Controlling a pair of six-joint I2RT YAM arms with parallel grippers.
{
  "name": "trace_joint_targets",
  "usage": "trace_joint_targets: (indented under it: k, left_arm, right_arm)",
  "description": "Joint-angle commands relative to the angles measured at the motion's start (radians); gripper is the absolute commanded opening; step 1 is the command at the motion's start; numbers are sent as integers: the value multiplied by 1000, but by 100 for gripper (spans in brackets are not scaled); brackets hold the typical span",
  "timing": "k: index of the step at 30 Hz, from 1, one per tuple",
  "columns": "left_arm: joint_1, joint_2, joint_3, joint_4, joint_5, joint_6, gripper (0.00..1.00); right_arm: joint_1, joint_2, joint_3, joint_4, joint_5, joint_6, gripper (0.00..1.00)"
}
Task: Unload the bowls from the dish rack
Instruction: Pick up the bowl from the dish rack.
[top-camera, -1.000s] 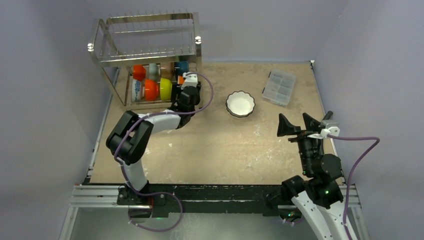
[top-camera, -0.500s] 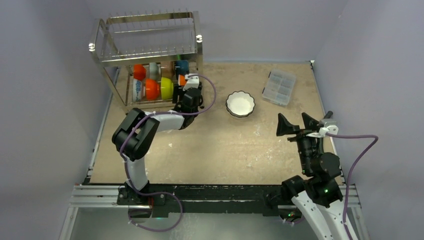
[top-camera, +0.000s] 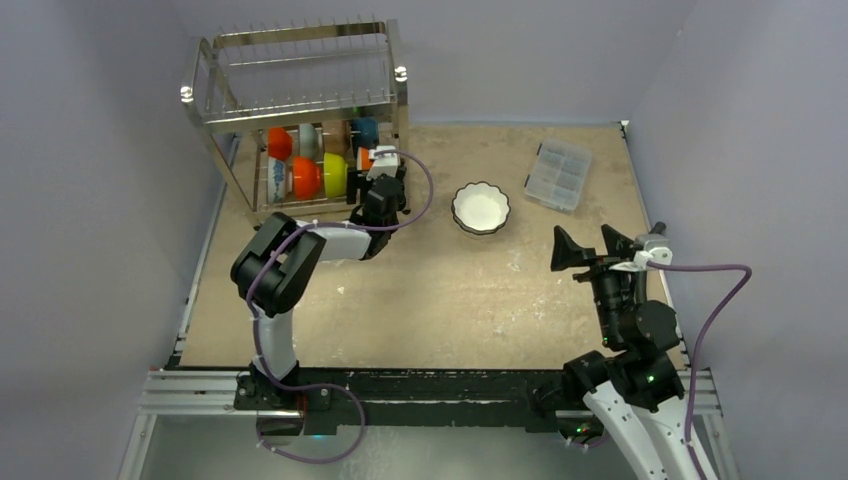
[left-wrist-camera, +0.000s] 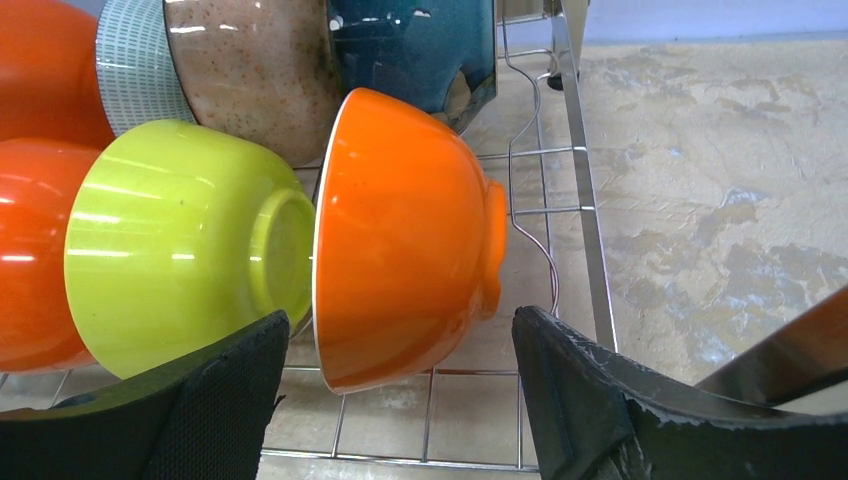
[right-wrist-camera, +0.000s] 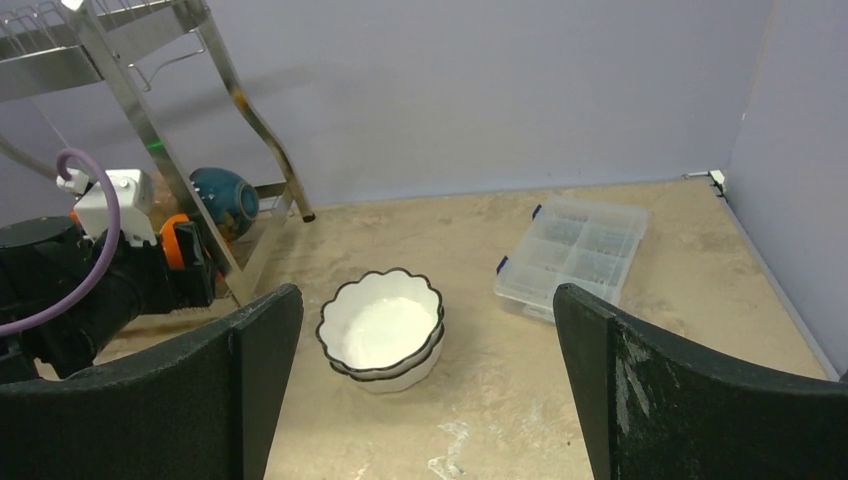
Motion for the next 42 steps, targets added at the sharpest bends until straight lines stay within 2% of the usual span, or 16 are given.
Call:
trace_joint_targets:
  k: [1,9,19,27,42]
  left_arm:
    - [-5,12,20,143,-15,24,80]
    - [11,15,28,143,-11,22,67]
    - [34,38,83,62,-5,7,67]
    - [39,82,119,27,22,-2,78]
    - [86,24,72,11,111,-99,70]
  right_arm:
    - [7,17,2,44,11,-15,99]
    - [6,24,2,44,10,-16,99]
    - [6,23,2,44,9,-17,99]
    - [7,23,2,43,10,-17,98]
    - [7,21,2,43,8,-17,99]
